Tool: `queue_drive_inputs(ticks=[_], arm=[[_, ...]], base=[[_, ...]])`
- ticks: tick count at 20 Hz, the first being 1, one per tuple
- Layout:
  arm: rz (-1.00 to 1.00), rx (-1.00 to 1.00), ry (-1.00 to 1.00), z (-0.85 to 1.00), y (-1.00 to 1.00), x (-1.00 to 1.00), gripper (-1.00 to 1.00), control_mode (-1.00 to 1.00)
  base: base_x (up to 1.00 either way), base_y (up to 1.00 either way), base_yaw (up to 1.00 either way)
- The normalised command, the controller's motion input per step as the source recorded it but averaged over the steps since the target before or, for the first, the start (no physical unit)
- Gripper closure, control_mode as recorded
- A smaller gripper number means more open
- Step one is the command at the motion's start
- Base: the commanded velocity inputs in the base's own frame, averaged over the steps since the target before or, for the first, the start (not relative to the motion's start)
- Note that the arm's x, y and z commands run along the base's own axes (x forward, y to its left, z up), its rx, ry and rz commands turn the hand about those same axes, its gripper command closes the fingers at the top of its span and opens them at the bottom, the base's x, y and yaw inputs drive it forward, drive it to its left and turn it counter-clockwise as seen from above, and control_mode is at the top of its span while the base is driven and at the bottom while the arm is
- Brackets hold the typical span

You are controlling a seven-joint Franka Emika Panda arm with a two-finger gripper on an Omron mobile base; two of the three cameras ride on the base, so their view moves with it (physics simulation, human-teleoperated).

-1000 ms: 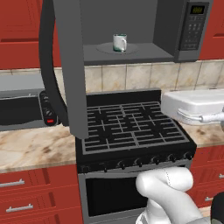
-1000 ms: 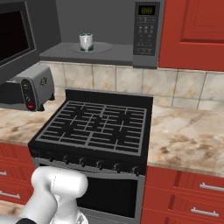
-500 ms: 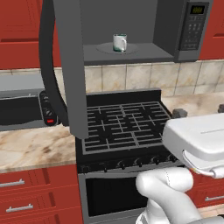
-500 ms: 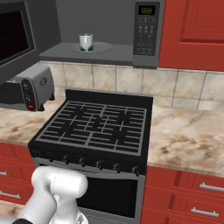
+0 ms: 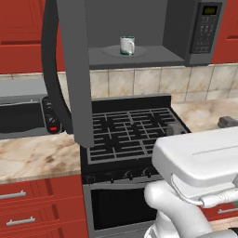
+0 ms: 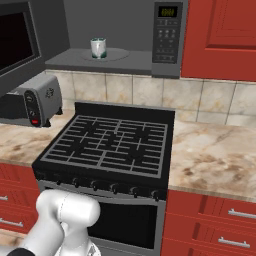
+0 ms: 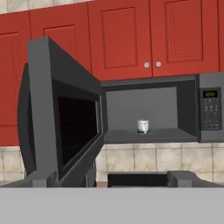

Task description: Pick the mug from the counter and place it inside the microwave. Then close the microwave.

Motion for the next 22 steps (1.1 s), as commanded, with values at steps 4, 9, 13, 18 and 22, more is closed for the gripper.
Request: queue_drive_inputs(ticks=[4, 9, 13, 18, 22], arm=[[-0.05, -0.05, -0.04, 0.0, 0.42, -0.19, -1.0, -1.0], [-0.15, -0.07, -0.01, 0.0, 0.27, -0.06, -1.0, -1.0], [-0.23, -0.06, 0.0, 0.0, 0.18, 0.0, -1.0, -1.0], [-0.3, -0.01, 0.0, -0.02, 0.03, 0.0, -1.0, -1.0], [-0.33, 0.0, 0.0, 0.0, 0.12, 0.0, -1.0, -1.0]], base=[[0.0, 0.0, 0.0], [0.0, 0.0, 0.0], [0.0, 0.0, 0.0], [0.0, 0.0, 0.0], [0.0, 0.0, 0.0]])
